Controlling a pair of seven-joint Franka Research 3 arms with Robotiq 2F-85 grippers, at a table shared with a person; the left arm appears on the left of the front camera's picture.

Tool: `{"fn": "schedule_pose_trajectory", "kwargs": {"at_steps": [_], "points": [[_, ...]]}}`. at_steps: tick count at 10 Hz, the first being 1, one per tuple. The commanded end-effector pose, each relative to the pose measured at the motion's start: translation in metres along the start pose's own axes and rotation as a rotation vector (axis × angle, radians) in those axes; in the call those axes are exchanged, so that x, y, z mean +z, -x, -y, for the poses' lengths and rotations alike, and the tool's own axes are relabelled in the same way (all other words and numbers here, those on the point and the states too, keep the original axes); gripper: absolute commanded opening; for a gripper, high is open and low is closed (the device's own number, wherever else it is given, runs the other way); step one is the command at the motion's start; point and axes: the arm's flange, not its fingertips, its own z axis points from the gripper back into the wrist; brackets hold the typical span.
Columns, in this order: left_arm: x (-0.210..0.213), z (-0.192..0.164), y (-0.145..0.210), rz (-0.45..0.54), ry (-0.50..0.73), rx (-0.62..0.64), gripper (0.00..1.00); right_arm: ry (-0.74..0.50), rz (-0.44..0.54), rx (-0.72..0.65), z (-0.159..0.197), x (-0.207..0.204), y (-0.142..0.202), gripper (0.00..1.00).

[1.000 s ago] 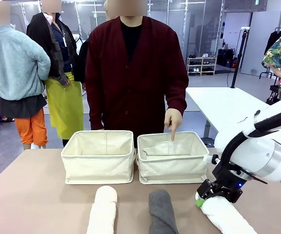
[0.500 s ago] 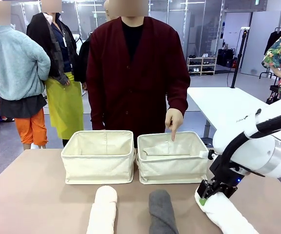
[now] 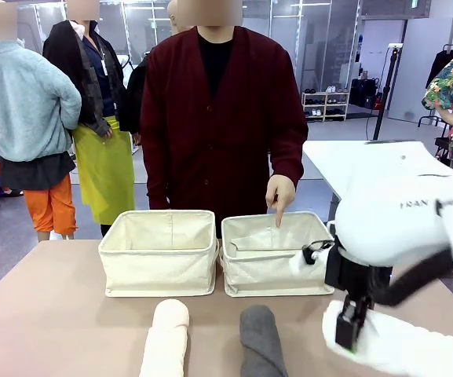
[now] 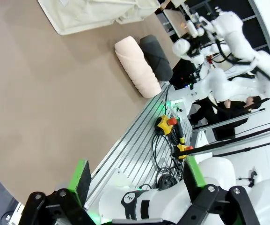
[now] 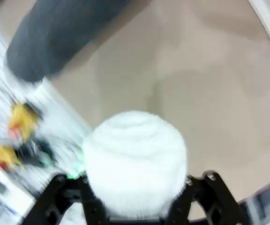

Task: Divide the towels into two baskets.
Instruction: Pick up one hotel-folded towel from the bottom of the table and place it in the Fabric basket indicated by the person.

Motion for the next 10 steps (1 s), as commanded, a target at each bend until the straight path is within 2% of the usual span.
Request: {"fn": "schedule_pose_trajectory", "kwargs": {"at_steps": [1,2,4,5,6,8,9,10], "points": [[0.0,0.004,0.003,0.015,0.013,-0.024,1.0,0.061,-0.062,0.459,-0.042,-0.004,0.011,0.14],[0.0,0.004,0.003,0.015,0.013,-0.024,1.0,0.05,-0.073,0.617,-0.048,-0.007,0.009,0.14],[0.0,0.004,0.003,0.015,0.013,-0.024,1.0,0.088,-0.068,0.693,-0.05,-0.009,0.016,0.14],[0.0,0.004,0.003,0.015,0.013,-0.024,1.0,0.08,0.004,0.649,-0.047,-0.007,0.022,0.14],[0.0,0.004,0.003,0.015,0.013,-0.024,1.0,0.064,-0.086,0.621,-0.068,0.006,-0.006,0.14],[0.0,0.004,0.003,0.015,0.013,-0.024,1.0,0.064,-0.086,0.621,-0.068,0.006,-0.006,0.14],[0.0,0.004,0.003,0.015,0.013,-0.024,1.0,0.067,-0.067,0.656,-0.06,0.008,-0.006,0.32],[0.0,0.004,0.003,0.015,0.013,-0.024,1.0,0.135,0.0,0.661,-0.057,0.019,0.004,0.32]]}}
